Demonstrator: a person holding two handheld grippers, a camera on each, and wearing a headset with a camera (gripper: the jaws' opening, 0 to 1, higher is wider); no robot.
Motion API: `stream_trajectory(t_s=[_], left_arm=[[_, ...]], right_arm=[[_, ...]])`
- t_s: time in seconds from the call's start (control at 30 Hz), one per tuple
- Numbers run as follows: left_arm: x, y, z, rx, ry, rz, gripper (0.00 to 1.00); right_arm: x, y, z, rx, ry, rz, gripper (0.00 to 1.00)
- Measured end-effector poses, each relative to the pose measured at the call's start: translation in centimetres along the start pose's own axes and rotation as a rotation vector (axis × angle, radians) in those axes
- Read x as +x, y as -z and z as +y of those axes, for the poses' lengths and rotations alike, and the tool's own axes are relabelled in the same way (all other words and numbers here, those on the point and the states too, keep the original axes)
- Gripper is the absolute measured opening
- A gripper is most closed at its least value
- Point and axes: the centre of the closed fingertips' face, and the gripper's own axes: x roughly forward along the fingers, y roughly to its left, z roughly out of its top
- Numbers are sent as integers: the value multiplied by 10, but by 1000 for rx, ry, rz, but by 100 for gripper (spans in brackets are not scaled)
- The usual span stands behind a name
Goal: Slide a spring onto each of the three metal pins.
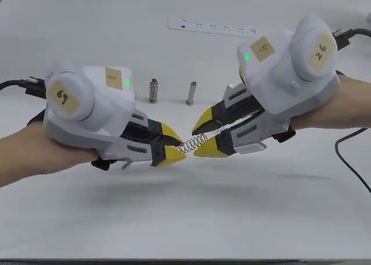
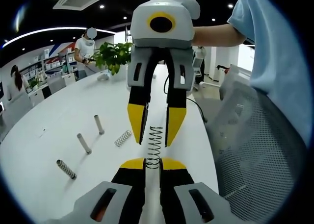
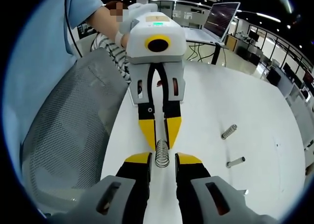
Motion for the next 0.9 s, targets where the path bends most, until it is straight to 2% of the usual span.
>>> stream_trajectory(t_s=[0.43, 0.9], left_arm=[[1, -2, 1, -7, -4, -8, 2], [3, 0, 1, 0, -6, -10, 2]], right_arm=[[4, -4, 3, 19, -13, -16, 9], [5, -2, 1, 30, -28, 14, 8]])
